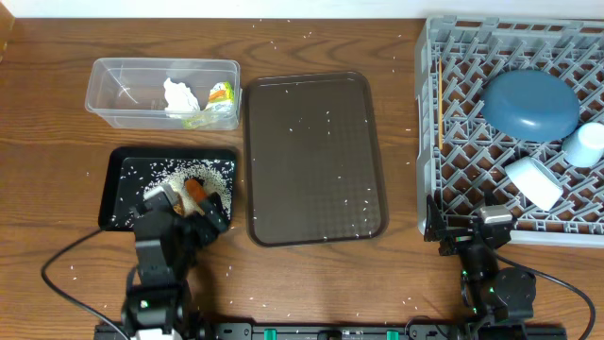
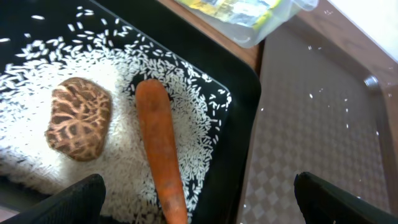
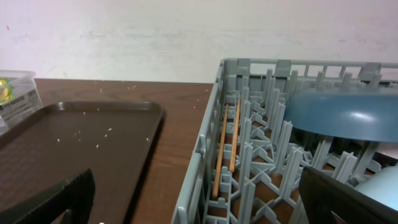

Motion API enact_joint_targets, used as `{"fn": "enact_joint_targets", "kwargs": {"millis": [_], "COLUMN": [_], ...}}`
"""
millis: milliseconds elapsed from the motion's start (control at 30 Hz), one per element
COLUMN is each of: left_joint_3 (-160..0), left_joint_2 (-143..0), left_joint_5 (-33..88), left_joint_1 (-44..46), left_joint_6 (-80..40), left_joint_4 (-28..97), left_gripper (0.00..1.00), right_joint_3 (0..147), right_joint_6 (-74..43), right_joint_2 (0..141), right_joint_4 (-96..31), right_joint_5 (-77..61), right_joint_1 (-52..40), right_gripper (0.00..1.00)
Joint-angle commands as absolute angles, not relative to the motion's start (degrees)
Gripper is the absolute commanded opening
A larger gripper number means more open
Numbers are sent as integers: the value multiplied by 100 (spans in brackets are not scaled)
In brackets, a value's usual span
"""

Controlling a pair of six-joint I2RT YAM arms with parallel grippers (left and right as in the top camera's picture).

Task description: Sort waste into correct bins and load items into the dishwasher rack

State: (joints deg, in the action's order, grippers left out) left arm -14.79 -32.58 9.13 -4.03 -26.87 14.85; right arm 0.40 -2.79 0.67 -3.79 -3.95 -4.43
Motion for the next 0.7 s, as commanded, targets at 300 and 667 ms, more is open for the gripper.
{"fn": "enact_joint_targets", "kwargs": {"millis": [300, 667], "left_joint_3": [-130, -32], "left_joint_2": [-1549, -792], "left_joint_5": [1098, 1096], "left_joint_1": [-416, -416], "left_joint_6": [-2198, -1590], "left_joint_4": [519, 266], "left_gripper": [98, 98], "right_joint_3": [32, 32], "right_joint_6": [-360, -360], "right_joint_2": [32, 32], "right_joint_4": [-405, -405], "right_joint_5": [-344, -344], "right_joint_1": [-340, -340], "right_gripper": [99, 99]}}
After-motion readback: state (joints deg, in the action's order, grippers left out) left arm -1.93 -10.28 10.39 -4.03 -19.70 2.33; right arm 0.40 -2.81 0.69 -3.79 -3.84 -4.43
